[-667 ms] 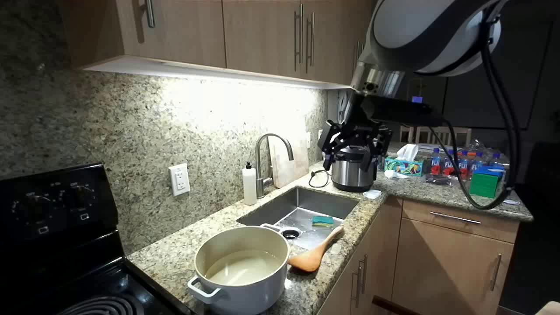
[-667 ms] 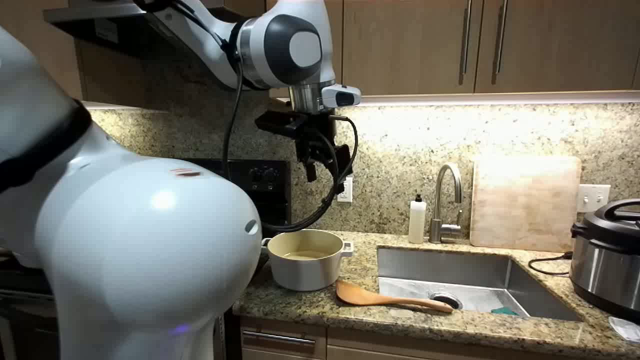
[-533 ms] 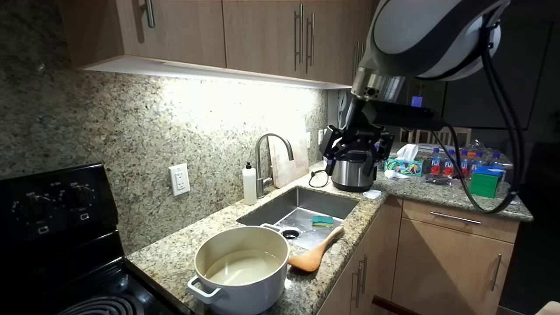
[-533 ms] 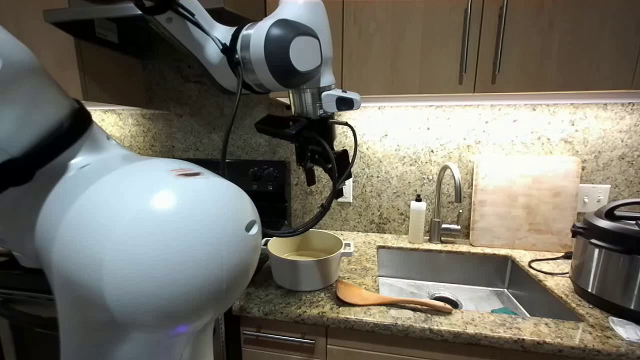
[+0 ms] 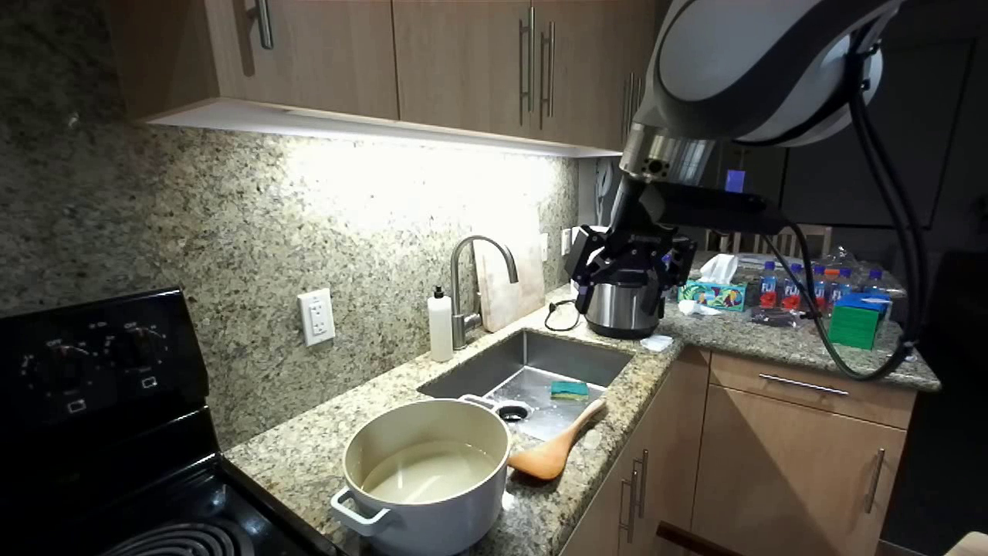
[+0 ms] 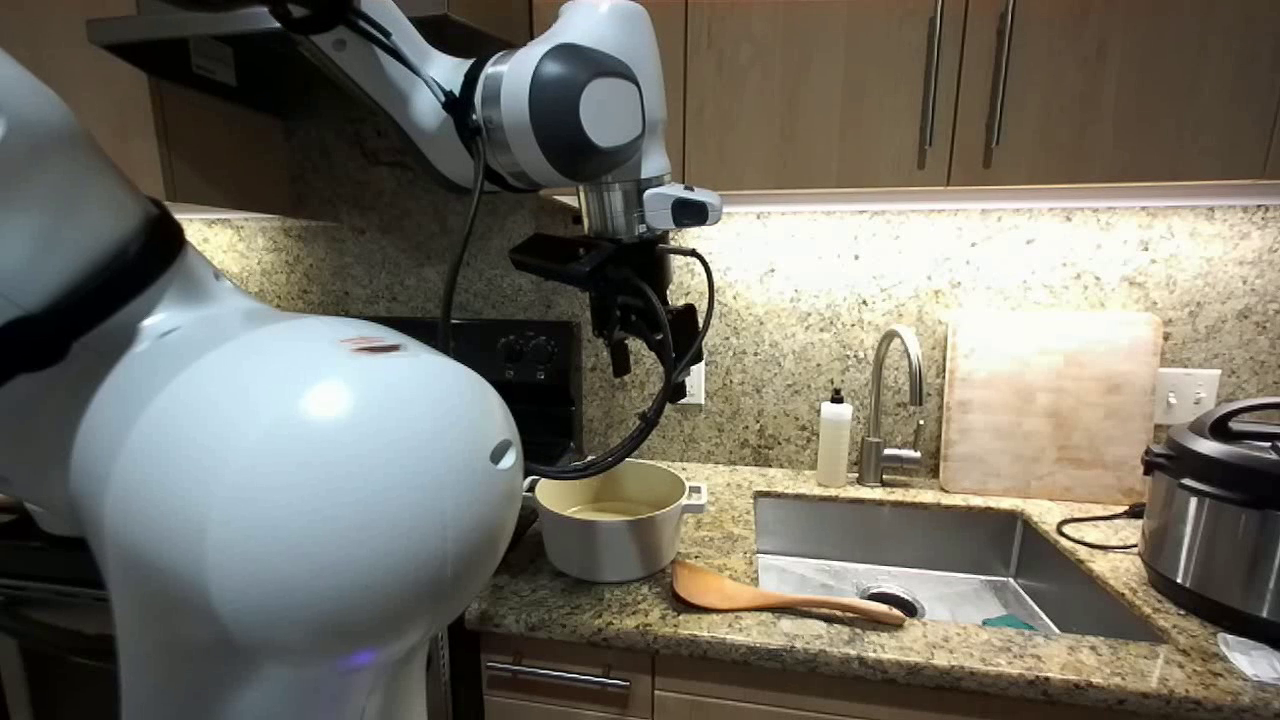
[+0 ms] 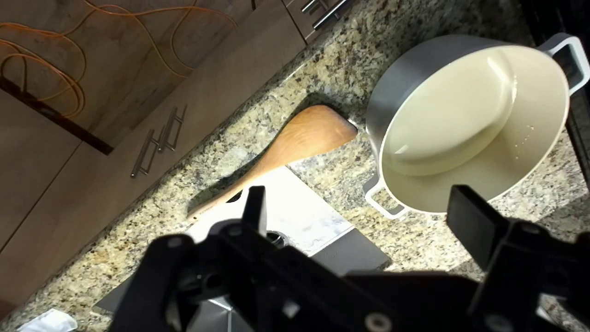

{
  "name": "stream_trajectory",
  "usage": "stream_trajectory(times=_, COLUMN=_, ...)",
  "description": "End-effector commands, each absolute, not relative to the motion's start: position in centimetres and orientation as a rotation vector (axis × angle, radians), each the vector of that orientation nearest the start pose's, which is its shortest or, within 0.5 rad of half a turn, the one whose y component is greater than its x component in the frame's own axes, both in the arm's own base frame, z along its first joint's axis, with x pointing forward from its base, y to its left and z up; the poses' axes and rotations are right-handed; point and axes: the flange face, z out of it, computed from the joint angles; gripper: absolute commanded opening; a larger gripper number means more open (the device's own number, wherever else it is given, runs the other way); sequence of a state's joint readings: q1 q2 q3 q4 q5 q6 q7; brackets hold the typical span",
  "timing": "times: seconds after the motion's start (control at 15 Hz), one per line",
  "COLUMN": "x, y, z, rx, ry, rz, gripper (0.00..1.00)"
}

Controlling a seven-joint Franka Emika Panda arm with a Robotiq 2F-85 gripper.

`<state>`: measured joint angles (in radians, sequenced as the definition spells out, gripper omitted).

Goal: Use the wooden spoon to stir in the pot

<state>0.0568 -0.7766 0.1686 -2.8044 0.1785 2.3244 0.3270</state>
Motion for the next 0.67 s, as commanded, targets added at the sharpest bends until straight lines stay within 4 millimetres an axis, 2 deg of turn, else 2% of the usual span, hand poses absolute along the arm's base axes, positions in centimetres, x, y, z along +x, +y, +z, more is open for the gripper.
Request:
stream_trajectory(times=0.0, x=32.7, y=7.5, z=44.1, rx=-2.990, ry=0.353, rz=-0.419, gripper=1.00)
stream_trajectory(times=0.33, x=32.7, y=7.6, z=44.2, rx=-2.991, ry=0.350, rz=-0.423, gripper=1.00)
stream_trajectory(times=0.6, x=32.8, y=8.6, z=45.3, rx=-2.994, ry=0.287, rz=-0.465, gripper=1.00)
